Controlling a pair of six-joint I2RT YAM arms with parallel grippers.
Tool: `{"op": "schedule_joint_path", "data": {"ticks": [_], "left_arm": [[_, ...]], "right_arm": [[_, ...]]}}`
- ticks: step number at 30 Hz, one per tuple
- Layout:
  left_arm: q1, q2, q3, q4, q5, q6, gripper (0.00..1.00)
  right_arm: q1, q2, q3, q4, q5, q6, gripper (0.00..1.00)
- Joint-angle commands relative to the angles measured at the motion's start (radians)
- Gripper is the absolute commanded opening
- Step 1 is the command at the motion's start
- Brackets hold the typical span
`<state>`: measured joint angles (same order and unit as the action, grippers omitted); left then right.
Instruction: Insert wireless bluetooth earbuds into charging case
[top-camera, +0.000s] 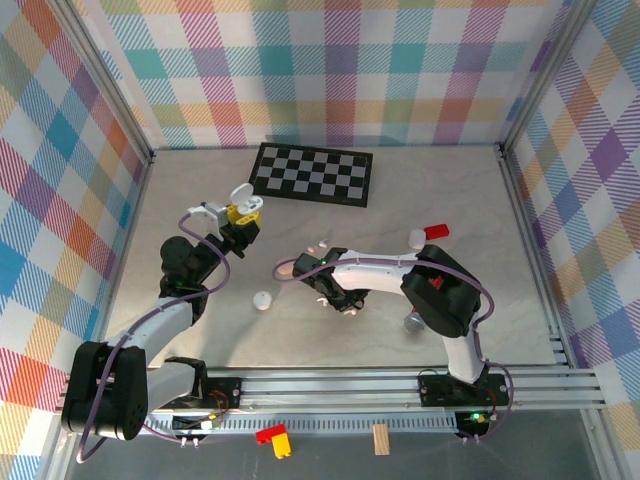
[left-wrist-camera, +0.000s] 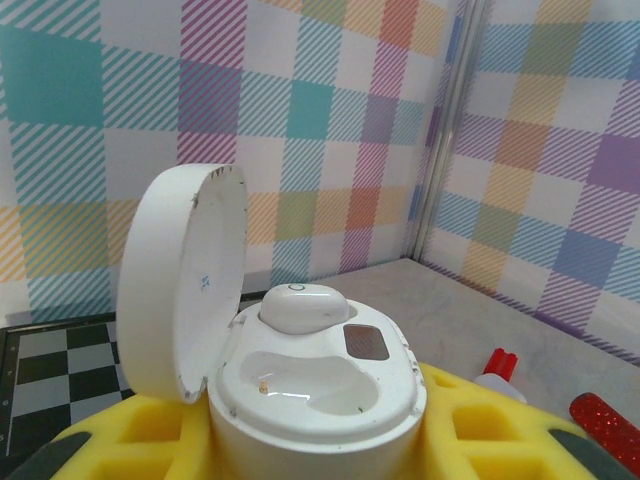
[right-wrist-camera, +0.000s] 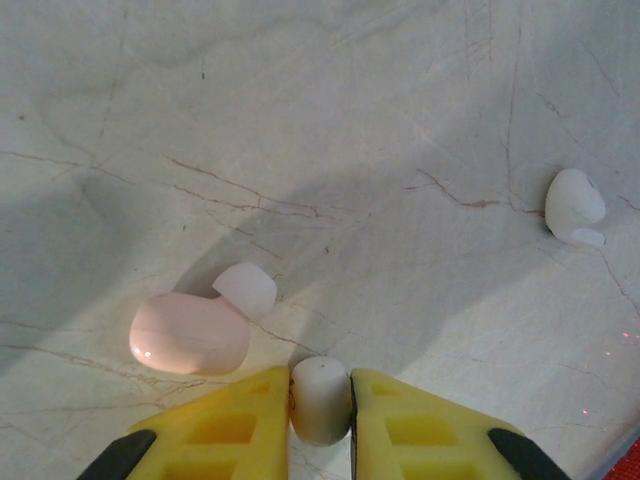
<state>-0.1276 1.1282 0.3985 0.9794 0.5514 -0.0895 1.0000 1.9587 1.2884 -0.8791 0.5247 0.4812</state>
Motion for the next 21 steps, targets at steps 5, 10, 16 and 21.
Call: {"op": "schedule_joint_path", "data": {"ticks": [5, 10, 16, 21], "left_arm": [[-0.057, 0.005, 0.000, 0.027, 0.012, 0.087, 0.27], [-0.167, 0.042, 0.002, 0.043, -0.080, 0.194, 0.27], [-0.295, 0.123, 0.010, 0.111, -0.169, 0.260, 0.26], [-0.372, 0.194, 0.043, 0.146, -0.189, 0.292, 0.26]], "right_arm": [[-0.075, -0.249, -0.085, 0.108, -0.133, 0.007, 0.19], [-0.173, -0.450, -0.155, 0.238, -0.351, 0.051, 0.20], [-0.303, -0.613, -0.219, 0.390, -0.671, 0.151, 0.20], [-0.368, -0.692, -0.253, 0.523, -0.864, 0.232, 0.20]]}}
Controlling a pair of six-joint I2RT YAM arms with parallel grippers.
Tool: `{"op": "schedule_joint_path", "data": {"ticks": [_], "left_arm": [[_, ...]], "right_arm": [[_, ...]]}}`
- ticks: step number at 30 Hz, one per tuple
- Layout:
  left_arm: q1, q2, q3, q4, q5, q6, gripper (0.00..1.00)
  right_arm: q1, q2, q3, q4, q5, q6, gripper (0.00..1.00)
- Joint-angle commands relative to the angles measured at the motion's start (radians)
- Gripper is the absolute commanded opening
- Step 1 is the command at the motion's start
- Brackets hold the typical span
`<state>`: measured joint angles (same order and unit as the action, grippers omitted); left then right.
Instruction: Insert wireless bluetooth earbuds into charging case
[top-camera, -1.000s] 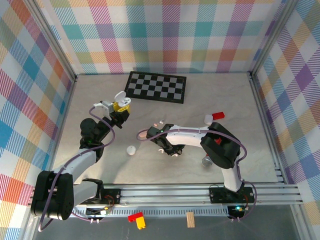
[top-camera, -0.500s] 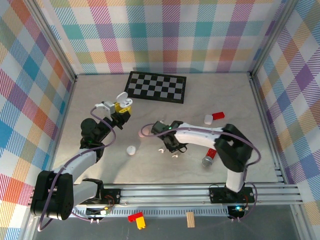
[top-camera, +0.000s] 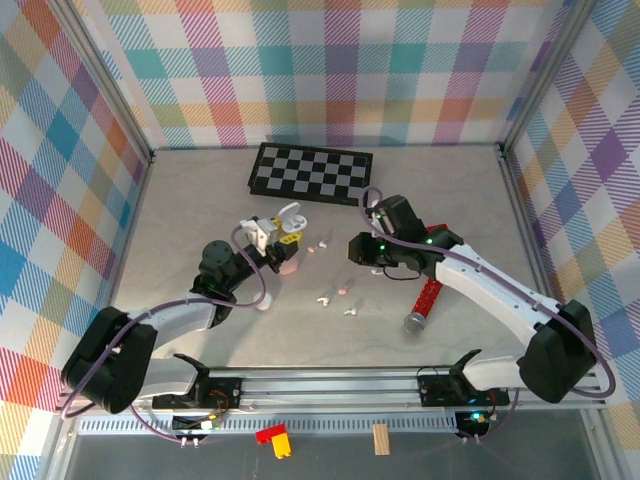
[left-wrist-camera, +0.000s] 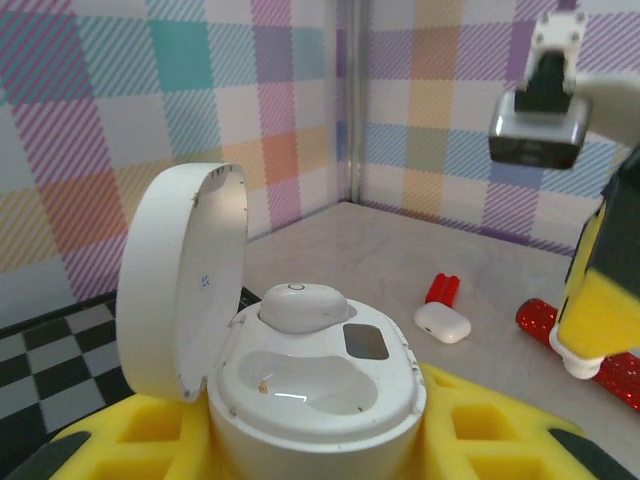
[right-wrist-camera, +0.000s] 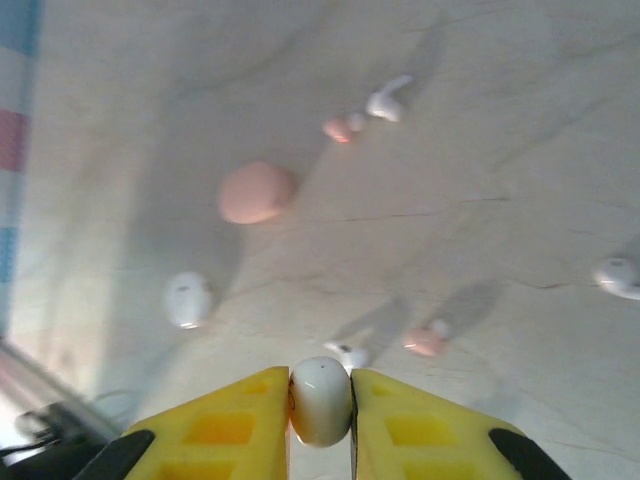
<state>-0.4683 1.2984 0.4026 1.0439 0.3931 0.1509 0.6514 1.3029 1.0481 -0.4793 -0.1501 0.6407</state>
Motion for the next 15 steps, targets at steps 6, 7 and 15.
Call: {"op": "schedule_joint_path", "data": {"ticks": [6, 7, 15], "left_arm": [[-0.111, 0.106, 0.096, 0.059, -0.042, 0.123, 0.26], [-0.119, 0.122, 0.104, 0.061, -0.039, 0.131, 0.26], [-0.206, 0.186, 0.148, 0.081, -0.043, 0.208, 0.26]], "right_arm": [[-0.039, -0.054, 0.000, 0.233, -0.314, 0.115, 0.20], [-0.040, -0.053, 0.002, 0.244, -0.324, 0.115, 0.20], [-0.041, -0.020, 0.048, 0.294, -0.353, 0.105, 0.19]]}}
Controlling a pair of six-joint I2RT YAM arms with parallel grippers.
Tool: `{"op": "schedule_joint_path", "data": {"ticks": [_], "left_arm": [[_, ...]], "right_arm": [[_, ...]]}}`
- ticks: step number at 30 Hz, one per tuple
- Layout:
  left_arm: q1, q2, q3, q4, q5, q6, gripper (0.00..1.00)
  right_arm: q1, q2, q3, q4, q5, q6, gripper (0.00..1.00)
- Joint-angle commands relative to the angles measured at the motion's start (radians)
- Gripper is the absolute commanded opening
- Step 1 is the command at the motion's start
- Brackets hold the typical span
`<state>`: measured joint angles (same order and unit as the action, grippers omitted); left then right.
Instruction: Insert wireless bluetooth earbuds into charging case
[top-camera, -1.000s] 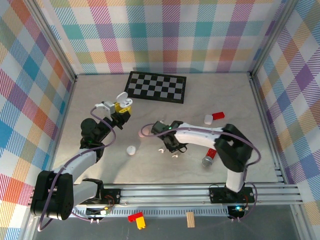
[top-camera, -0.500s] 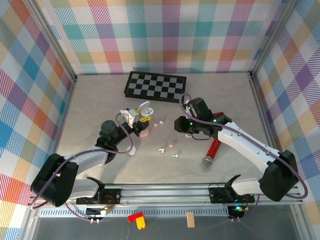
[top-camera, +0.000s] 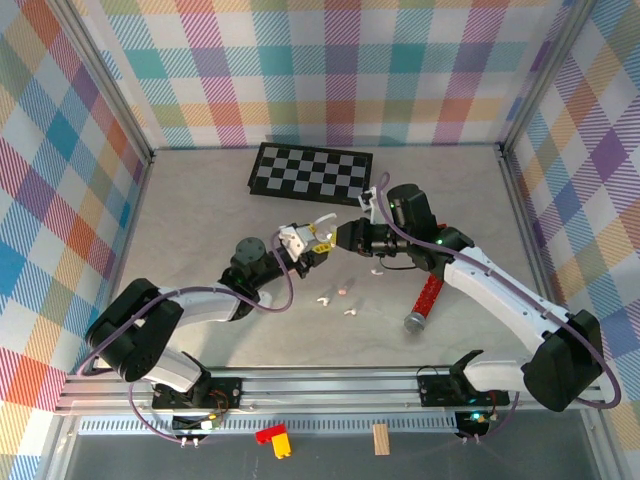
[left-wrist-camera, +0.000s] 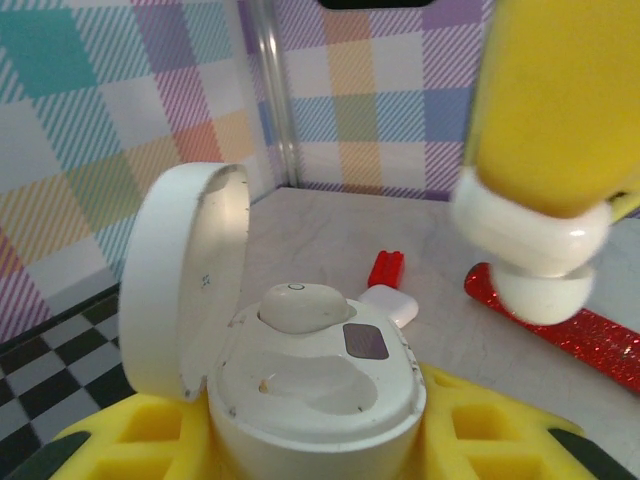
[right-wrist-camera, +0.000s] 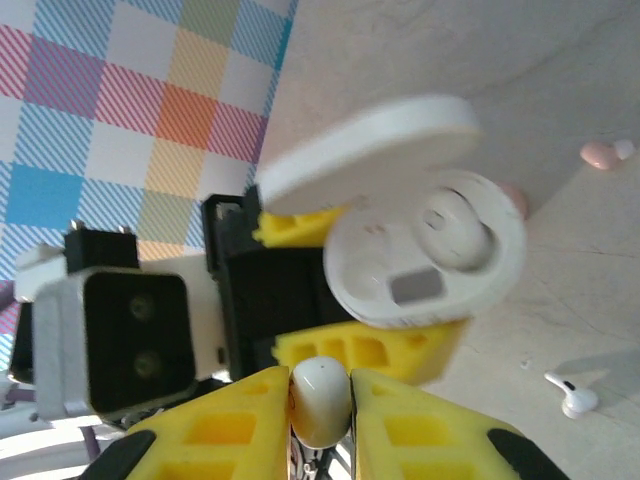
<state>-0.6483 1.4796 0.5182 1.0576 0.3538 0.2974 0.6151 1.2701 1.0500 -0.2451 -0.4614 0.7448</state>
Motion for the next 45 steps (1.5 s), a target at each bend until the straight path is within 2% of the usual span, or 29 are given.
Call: {"op": "schedule_joint_path", "data": {"ticks": [1, 10, 24, 27, 37, 42, 45], "left_arm": [[-0.029, 0.005, 0.034, 0.067, -0.004, 0.062, 0.26], [-0.044, -0.005, 0.040, 0.065, 0.006, 0.059, 0.26], [-0.044, -0.022, 0.042, 0.064, -0.004, 0.018, 0.26], [-0.045, -0.022, 0.043, 0.064, -0.006, 0.011, 0.26], [-0.044, -0.022, 0.043, 0.065, -0.015, 0.003, 0.26], [-0.044, -0.015, 0.038, 0.070, -0.022, 0.003, 0.26], [-0.044, -0.012, 0.031, 0.071, -0.030, 0.015, 0.26]], "right_arm": [[-0.005, 0.016, 0.051, 0.058, -0.039, 0.000, 0.19], [-0.005, 0.041, 0.055, 0.033, 0.022, -0.013, 0.18], [-0.005, 0.084, 0.029, 0.048, 0.019, -0.015, 0.20], [-0.005, 0.079, 0.025, 0.044, 0.028, -0.012, 0.25], [-0.005, 0.031, 0.027, 0.006, 0.083, -0.043, 0.32], [-0.005, -0.015, 0.009, 0.046, 0.076, -0.070, 0.41], [-0.005, -0.048, 0.012, 0.083, 0.020, -0.107, 0.47]]}}
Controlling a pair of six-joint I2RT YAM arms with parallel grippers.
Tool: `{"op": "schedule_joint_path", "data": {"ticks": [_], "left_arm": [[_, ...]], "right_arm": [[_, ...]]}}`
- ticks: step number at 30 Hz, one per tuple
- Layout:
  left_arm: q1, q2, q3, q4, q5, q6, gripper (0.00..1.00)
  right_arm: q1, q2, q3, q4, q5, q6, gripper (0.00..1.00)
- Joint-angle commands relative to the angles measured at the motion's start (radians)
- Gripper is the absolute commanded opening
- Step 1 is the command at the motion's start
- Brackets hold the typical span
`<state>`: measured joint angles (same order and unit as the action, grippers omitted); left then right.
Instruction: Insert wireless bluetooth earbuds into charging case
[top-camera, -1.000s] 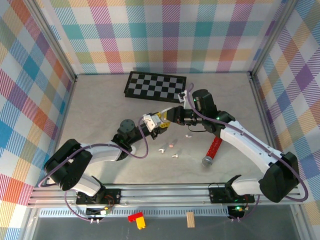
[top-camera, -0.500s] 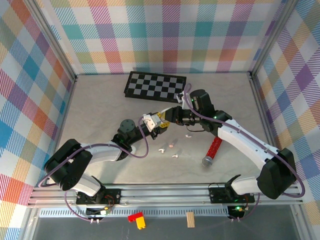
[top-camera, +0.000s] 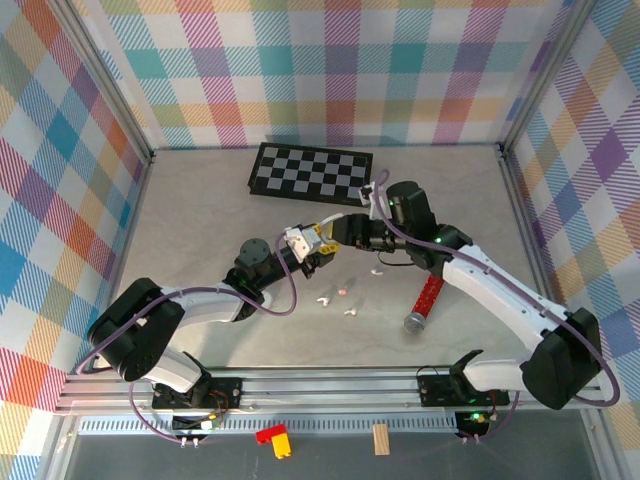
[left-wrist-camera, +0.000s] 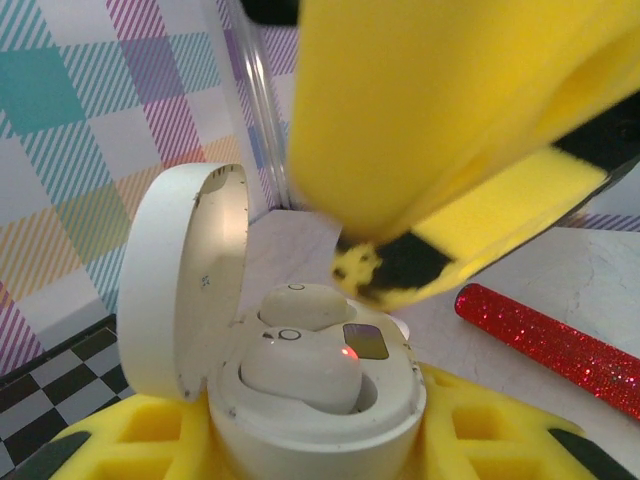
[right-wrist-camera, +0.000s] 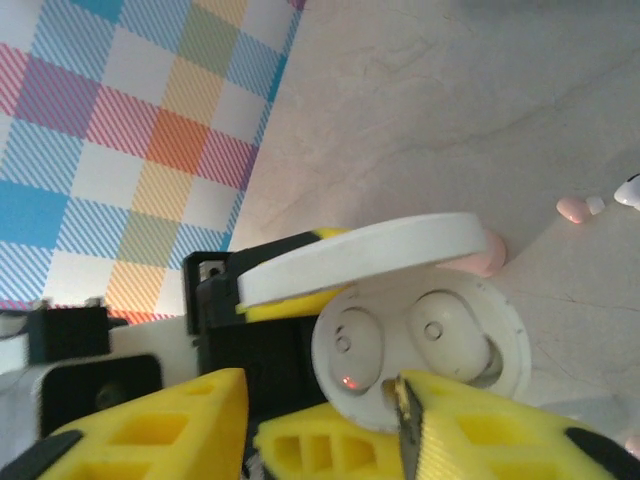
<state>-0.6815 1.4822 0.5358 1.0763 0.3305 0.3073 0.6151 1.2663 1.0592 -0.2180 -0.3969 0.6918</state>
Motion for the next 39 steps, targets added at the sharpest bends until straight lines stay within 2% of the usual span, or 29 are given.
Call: {"op": "schedule_joint_path", "data": {"ticks": [1, 7, 13, 18, 21, 29, 31, 34, 36, 39], "left_arm": [[-0.010, -0.013, 0.012, 0.047, -0.008, 0.011, 0.26], [-0.009, 0.005, 0.012, 0.039, 0.004, 0.039, 0.27], [-0.010, 0.005, 0.000, 0.071, 0.034, 0.053, 0.26], [-0.010, -0.021, -0.005, 0.047, 0.015, 0.047, 0.27], [-0.009, -0.033, 0.000, 0.025, 0.001, 0.029, 0.27], [-0.009, -0.057, 0.003, 0.036, -0.024, -0.064, 0.27], [-0.009, -0.061, 0.003, 0.045, -0.021, -0.075, 0.27], [-0.009, -0.072, 0.006, 0.049, -0.014, -0.096, 0.27], [-0.009, -0.077, 0.010, 0.069, -0.009, -0.130, 0.27], [-0.009, -0.077, 0.016, 0.123, -0.004, -0.203, 0.27]], "right_arm": [[-0.005, -0.052, 0.015, 0.051, -0.058, -0.067, 0.49], [-0.011, -0.050, 0.104, -0.025, -0.017, -0.138, 0.48], [-0.029, 0.070, 0.201, -0.078, -0.020, -0.128, 0.44], [-0.029, 0.128, 0.229, -0.103, -0.008, -0.116, 0.43], [-0.029, 0.106, 0.205, -0.113, -0.003, -0.119, 0.37], [-0.047, -0.005, 0.121, -0.083, 0.038, -0.108, 0.36], [-0.070, -0.020, 0.101, -0.054, 0.007, -0.076, 0.38], [-0.111, -0.029, 0.061, 0.025, -0.074, 0.017, 0.51], [-0.142, -0.017, 0.028, 0.100, -0.170, 0.109, 0.62], [-0.162, 0.015, -0.016, 0.231, -0.292, 0.215, 0.67]]}}
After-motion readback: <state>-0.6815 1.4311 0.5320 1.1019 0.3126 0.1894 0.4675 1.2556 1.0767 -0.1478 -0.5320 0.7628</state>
